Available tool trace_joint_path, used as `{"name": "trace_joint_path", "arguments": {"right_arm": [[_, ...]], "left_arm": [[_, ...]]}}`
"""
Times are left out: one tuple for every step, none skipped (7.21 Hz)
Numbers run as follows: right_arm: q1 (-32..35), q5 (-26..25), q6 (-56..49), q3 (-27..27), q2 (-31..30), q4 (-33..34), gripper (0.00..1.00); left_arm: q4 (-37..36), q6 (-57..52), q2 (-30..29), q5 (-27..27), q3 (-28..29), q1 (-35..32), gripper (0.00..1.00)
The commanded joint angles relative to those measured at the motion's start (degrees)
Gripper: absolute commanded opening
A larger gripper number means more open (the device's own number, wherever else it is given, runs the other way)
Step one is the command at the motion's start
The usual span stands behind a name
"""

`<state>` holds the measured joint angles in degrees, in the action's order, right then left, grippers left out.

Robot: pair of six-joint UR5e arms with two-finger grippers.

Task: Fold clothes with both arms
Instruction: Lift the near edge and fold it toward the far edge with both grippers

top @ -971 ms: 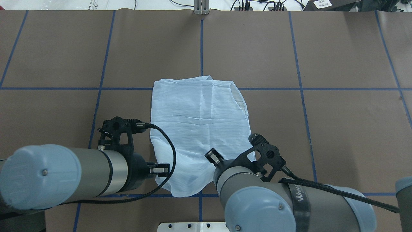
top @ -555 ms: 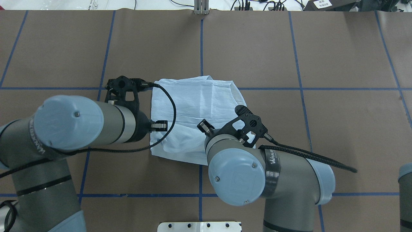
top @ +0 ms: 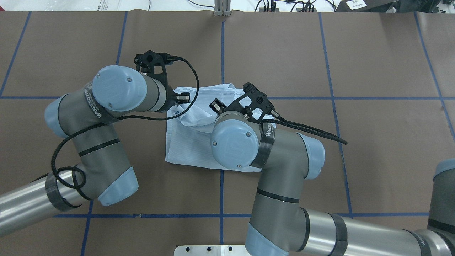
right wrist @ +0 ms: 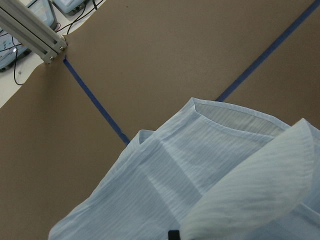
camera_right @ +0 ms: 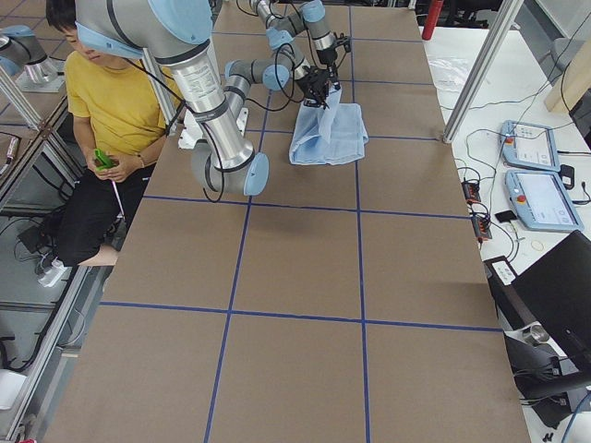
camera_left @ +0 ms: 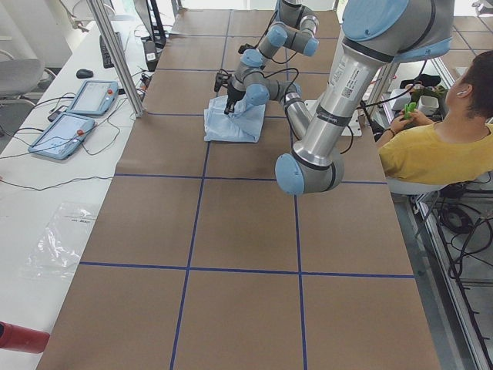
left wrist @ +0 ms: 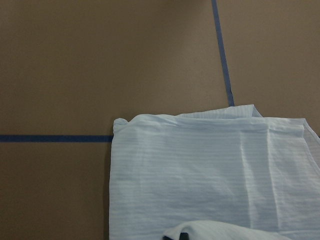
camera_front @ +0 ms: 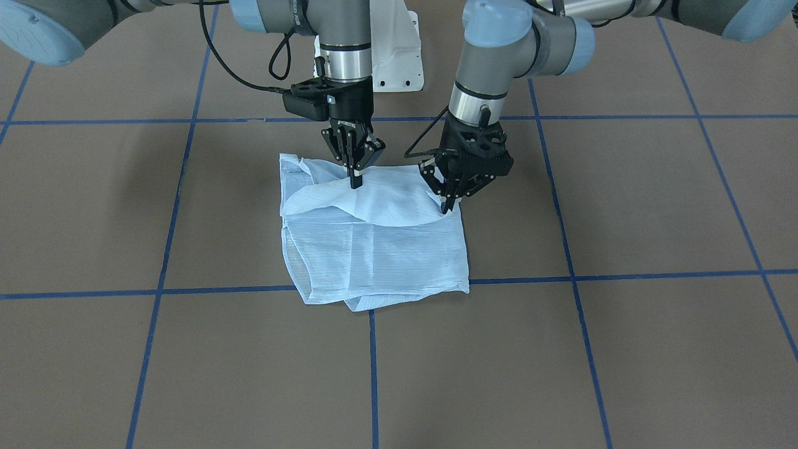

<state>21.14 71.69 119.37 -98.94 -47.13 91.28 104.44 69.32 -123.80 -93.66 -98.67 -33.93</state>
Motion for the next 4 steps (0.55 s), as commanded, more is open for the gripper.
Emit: {"name": "trace_joint_path", "arguments": {"right_arm": [[2.14, -0.06, -2.29, 10.91, 1.86, -8.27, 0.00], [3.11, -0.06, -3.17, 14.62, 3.00, -10.83, 0.00], [3.99, 0.37, -6.31, 16.57, 3.36, -12.16, 0.63], [4.69, 0.81, -12.26, 16.59, 4.58, -13.05, 1.00]], "left_arm": [[9.60, -0.06, -1.79, 2.52, 11.87, -0.44, 0.00], [11.38, -0.41, -1.89, 2.52, 13.83, -0.44, 0.00], [11.48, -3.11, -1.80, 2.61, 14.02, -0.78, 0.98], [12.36, -4.18, -1.71, 2.44, 13.42, -1.14, 1.00]]}}
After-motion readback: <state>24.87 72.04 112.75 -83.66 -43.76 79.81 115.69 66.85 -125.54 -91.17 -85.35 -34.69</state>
